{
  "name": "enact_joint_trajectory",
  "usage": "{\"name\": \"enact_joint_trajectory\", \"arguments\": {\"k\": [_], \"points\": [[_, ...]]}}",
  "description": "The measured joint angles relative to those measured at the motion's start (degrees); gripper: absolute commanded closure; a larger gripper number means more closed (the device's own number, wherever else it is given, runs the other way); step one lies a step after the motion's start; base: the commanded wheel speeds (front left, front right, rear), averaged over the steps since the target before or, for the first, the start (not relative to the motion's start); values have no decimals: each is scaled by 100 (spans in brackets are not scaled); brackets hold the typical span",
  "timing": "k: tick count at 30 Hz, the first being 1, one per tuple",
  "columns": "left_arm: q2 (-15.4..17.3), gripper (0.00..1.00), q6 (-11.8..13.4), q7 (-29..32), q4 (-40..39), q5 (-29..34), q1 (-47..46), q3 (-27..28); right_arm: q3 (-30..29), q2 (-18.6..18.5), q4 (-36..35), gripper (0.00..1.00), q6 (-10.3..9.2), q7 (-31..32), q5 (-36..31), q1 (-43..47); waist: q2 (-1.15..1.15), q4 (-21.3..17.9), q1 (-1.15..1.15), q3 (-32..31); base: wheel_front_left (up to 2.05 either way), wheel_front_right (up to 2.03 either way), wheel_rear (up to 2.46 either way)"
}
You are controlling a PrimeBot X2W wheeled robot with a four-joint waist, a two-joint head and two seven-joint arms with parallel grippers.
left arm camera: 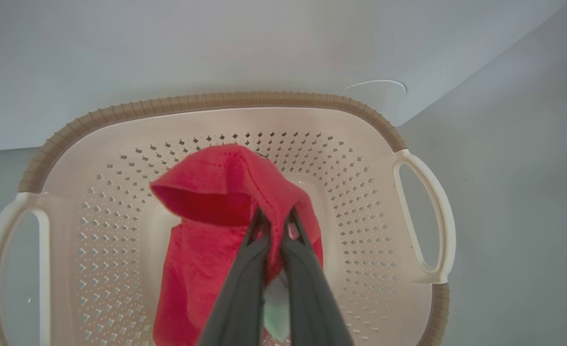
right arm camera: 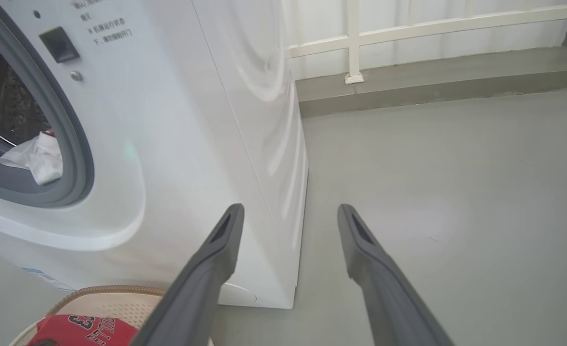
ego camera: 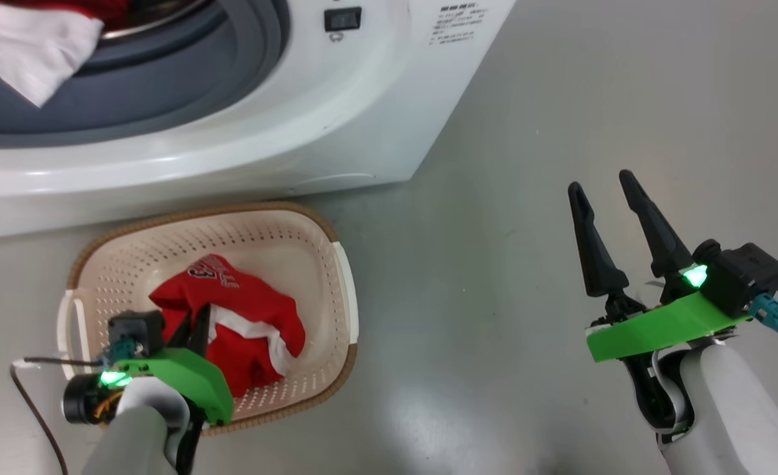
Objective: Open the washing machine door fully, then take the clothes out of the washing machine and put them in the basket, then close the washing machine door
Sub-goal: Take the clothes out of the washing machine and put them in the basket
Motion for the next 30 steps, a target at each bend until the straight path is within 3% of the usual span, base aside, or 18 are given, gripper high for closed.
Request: {"name": "enact_joint_trajectory", "arguments": {"k": [13,14,18,20,21,30], "points": [[176,100,0,0,831,-123,-836,-263,9,47,-103,0,0,0,-40,-280,0,-95,0,747,0,0,0],[192,84,0,0,875,-136,-865,-279,9,52,-103,0,0,0,-40,-282,0,-101,0,784,0,0,0],[246,51,0,0,1032,-261,-987,-314,13,74,-109,0,0,0,-41,-395,0,-123,0,893,0,0,0],[254,7,0,0,1063,-291,-1035,-325,15,79,-112,0,0,0,-41,-409,0,-132,0,916,0,0,0],[255,0,0,0,1063,-314,-1056,-330,15,86,-111,0,0,0,-41,-409,0,-135,0,919,0,0,0],[257,0,0,0,1058,-466,-1057,-375,13,92,-62,0,0,0,-58,-409,0,-105,0,775,0,0,0]]}}
